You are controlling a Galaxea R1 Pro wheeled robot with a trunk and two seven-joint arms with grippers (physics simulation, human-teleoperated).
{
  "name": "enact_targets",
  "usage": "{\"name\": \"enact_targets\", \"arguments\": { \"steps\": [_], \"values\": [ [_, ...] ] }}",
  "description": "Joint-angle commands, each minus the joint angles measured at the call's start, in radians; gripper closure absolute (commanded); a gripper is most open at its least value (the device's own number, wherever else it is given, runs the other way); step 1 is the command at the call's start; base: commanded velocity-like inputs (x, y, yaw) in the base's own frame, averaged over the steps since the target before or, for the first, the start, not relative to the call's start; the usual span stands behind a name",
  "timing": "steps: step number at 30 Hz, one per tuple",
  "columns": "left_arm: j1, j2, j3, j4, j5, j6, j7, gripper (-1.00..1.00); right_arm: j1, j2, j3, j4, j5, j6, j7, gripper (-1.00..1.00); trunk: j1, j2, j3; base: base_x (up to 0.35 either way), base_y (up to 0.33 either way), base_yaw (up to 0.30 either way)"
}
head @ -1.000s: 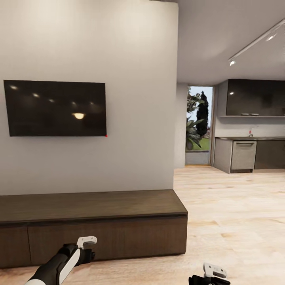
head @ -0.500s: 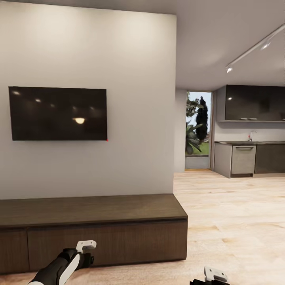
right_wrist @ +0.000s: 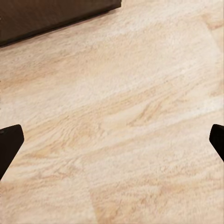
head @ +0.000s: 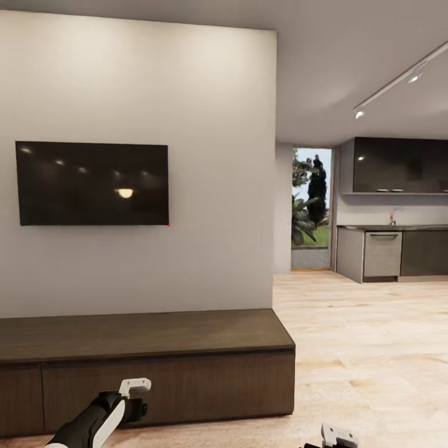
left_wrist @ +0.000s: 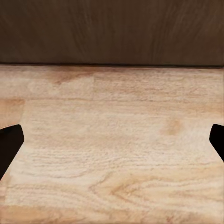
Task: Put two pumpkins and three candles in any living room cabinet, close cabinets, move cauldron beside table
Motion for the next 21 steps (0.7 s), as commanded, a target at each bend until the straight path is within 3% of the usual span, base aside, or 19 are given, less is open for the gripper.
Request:
{"name": "enact_targets", "arguments": {
  "steps": [1,16,21],
  "values": [
    [-0.001,0.000,-0.008,0.007,0.010,-0.001,0.008,-1.00,-0.001,-0.001,0.004,0.008,-0.010,-0.014,-0.010,-1.00,-0.004,0.006,0.000,0.000,0.000,0.000],
    [-0.001,-0.006,-0.033,0.044,0.011,-0.036,0.008,-1.00,-0.007,-0.001,0.008,0.117,-0.010,-0.064,-0.009,-1.00,-0.062,0.111,0.023,0.000,0.000,0.000],
    [-0.001,-0.006,-0.035,0.085,0.011,-0.071,0.007,-1.00,-0.010,-0.004,0.009,0.179,-0.010,-0.124,-0.007,-1.00,-0.081,0.146,0.030,0.000,0.000,0.000]
  ]
}}
